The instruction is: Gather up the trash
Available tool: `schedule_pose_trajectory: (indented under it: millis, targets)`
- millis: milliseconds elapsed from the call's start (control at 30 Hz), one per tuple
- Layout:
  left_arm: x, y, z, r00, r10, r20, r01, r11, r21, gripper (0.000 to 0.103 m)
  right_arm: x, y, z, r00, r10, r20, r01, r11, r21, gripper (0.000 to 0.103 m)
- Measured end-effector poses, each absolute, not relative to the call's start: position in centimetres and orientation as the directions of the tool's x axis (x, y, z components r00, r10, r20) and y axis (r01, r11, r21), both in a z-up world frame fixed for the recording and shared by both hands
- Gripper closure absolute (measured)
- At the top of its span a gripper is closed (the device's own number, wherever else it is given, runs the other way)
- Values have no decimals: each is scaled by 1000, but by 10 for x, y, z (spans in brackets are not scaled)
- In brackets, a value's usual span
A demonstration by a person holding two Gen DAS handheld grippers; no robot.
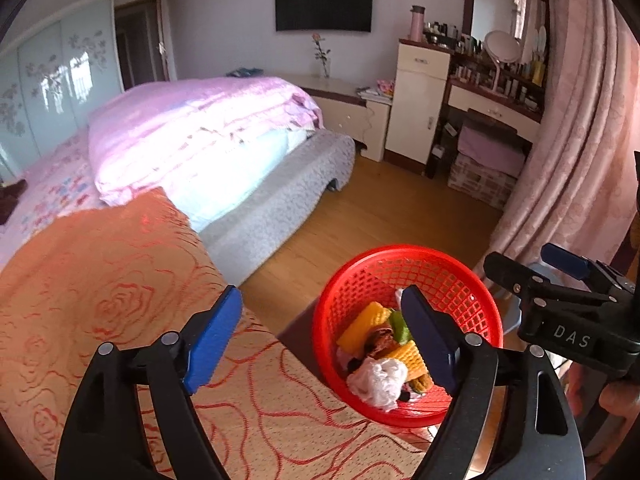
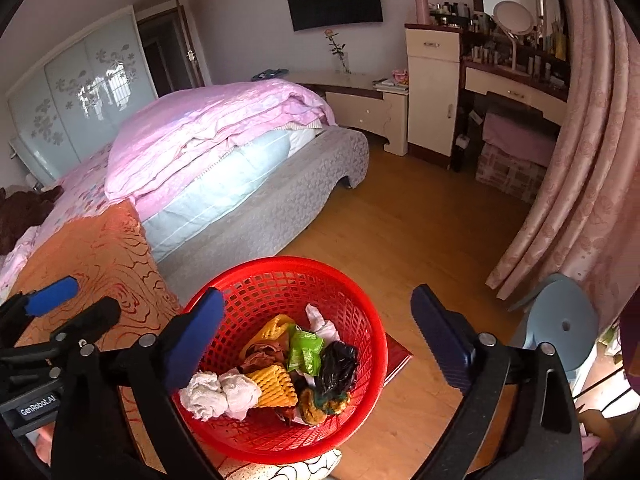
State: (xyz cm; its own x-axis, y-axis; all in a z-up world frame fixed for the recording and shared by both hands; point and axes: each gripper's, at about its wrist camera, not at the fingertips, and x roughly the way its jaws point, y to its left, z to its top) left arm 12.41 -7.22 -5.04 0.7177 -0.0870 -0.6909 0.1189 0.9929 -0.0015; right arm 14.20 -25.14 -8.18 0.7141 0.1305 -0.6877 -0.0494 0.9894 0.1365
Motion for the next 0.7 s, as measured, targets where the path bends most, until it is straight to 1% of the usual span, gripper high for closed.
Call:
schedule_pose_trajectory:
  millis: [133,233,367,467,600,700]
  targets:
    - [112,-69,-40,749,-53,-660,101,994,34,21,135,-244,-76,728,135,-672,-69,990,125,10]
    - [103,-69,-33,771,-27,-637,90,994,67,19,129,-240,-68,739,151,-657,-86,988,130,7]
    - [90,-67,-23,793,-9,-609,77,993,86,15,119,-235,-56,762,158,-627,-104,987,122,7]
    - [84,-65,-18,799,20,-601,55,993,106,11,111,-235,-50,767,168,-620,-117,986,122,7]
    - [79,-60,-15,794,56,-605,27,992,127,10,98,-234,-46,768,165,-619,-116,986,120,7]
    - [74,-56,-14,795,53,-605,25,992,120,10,88,-231,-42,776,153,-612,-109,988,108,7]
